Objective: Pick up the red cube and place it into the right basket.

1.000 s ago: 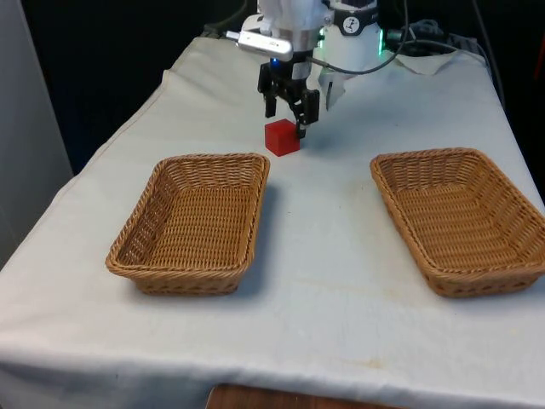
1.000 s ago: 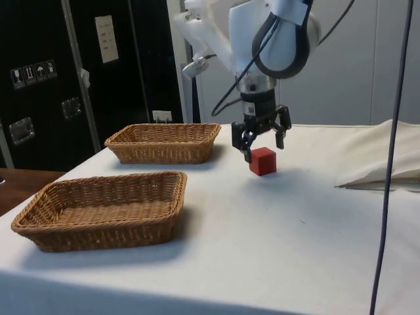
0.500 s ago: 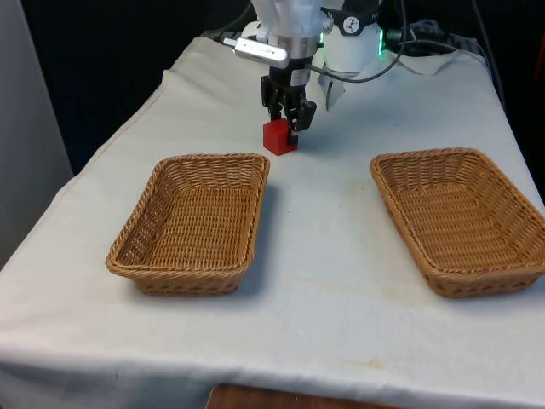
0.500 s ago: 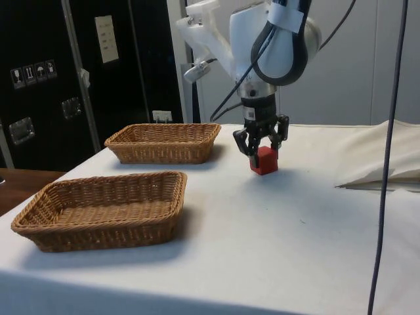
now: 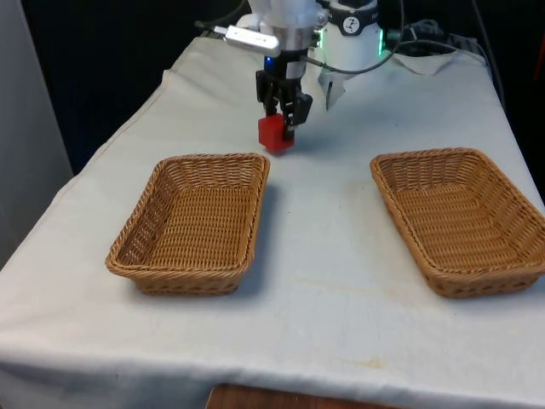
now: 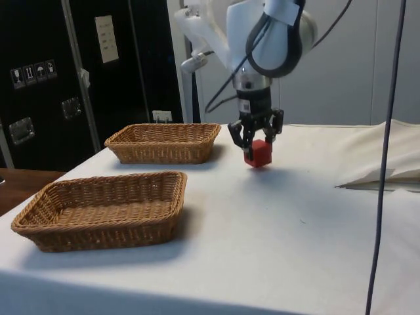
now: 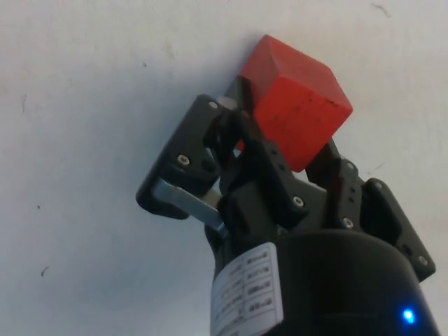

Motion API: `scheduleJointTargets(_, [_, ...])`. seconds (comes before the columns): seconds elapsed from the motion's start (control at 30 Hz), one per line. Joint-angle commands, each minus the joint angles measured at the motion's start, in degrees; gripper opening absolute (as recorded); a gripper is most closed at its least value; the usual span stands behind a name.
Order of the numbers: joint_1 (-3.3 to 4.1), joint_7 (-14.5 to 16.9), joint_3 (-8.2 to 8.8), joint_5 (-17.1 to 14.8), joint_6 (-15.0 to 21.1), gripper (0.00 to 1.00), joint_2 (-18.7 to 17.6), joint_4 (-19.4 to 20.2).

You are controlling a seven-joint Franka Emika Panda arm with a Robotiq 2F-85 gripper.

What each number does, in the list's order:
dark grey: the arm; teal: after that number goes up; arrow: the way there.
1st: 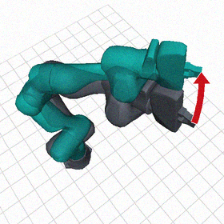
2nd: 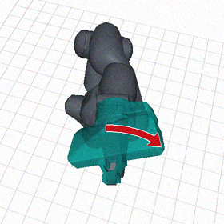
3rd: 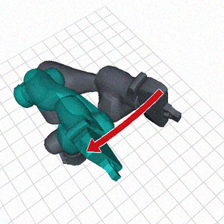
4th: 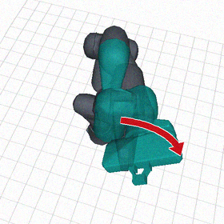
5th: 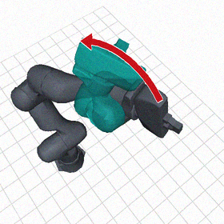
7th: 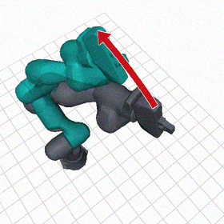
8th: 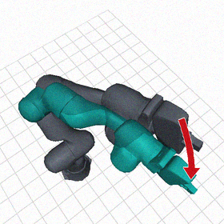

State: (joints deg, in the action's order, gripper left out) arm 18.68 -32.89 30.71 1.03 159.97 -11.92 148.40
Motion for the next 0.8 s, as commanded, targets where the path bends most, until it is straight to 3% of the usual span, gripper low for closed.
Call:
scheduleJointTargets(0.0, [-0.34,1.1,0.11,-0.1,-1.5,0.03,1.4,-0.2])
scheduleJointTargets(0.13, [-0.52,3.4,0.69,-0.6,-3.8,0.03,3.0,-1.0])
scheduleJointTargets(0.17, [-0.17,2.6,1.03,0.0,-3.4,0.03,2.3,-1.1])
scheduleJointTargets(0.2, [-0.52,4.4,1.03,-0.7,-4.8,0.03,3.6,-1.4])
scheduleJointTargets(0.3, [-0.69,6.0,1.43,-0.7,-6.2,0.03,4.5,-2.1])
scheduleJointTargets(0.4, [-0.74,7.6,2.01,-0.7,-7.7,0.03,5.4,-3.0])
scheduleJointTargets(0.43, [-0.46,6.7,2.29,0.0,-7.0,0.03,4.5,-3.2])
scheduleJointTargets(0.47, [-0.74,8.0,2.12,-0.8,-8.3,0.03,5.6,-3.2])
scheduleJointTargets(0.63, [-0.80,10.8,2.98,-0.9,-11.3,0.03,7.0,-5.1])
scheduleJointTargets(0.7, [-0.63,10.0,3.27,0.0,-10.8,0.03,6.4,-5.3])
scheduleJointTargets(0.77, [-0.80,12.5,3.50,-0.9,-13.2,0.03,7.8,-6.4])
